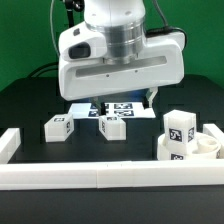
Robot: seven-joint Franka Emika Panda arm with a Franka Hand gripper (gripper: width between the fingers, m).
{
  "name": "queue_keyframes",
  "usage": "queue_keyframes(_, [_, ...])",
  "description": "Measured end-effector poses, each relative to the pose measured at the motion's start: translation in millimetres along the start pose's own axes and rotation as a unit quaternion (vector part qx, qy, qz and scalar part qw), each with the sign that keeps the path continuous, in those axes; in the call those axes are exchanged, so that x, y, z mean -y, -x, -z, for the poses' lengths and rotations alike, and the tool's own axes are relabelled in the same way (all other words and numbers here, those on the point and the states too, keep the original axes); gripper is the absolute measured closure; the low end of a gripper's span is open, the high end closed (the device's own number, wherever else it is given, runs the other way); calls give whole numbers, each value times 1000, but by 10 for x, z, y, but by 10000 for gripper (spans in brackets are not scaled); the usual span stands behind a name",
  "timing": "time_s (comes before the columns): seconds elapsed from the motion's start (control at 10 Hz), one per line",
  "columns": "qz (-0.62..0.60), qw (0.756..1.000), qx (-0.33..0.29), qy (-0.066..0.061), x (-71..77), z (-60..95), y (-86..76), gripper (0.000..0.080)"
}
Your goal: Assemble stool
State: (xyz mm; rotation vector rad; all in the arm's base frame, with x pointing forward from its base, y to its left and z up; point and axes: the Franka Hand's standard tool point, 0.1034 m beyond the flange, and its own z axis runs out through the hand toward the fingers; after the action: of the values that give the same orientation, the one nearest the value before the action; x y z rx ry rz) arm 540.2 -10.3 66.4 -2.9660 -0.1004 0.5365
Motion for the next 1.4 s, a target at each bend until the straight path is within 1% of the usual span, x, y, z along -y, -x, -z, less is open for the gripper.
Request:
queue_keyframes(0.1, [5,999,33,0,-16,-27,11,150])
queue_keyframes(0.2, [11,997,80,10,-110,-121,101,150])
queue_keyframes(0.3, [16,986,163,20,-193,-164,251,150])
queue_keyframes(0.4, [6,979,201,20,-197,-214,241,150])
queue_keyframes(0.5, [-14,974,227,16,-181,-280,250,150])
queue_keyframes(0.6, [-30,968,250,16,-165,-264,265,150])
queue_keyframes(0.7, [-28,957,288,15,-168,-282,308,150])
queue_keyframes(0.8, [-28,958,286,16,-174,-312,265,150])
queue_keyframes(0.9, [-30,957,290,16,-180,-335,288,150])
queue_keyframes(1.1, [-35,952,304,15,-206,-505,335,150])
queue_keyframes(1.4, [-38,951,307,15,-247,-617,383,150])
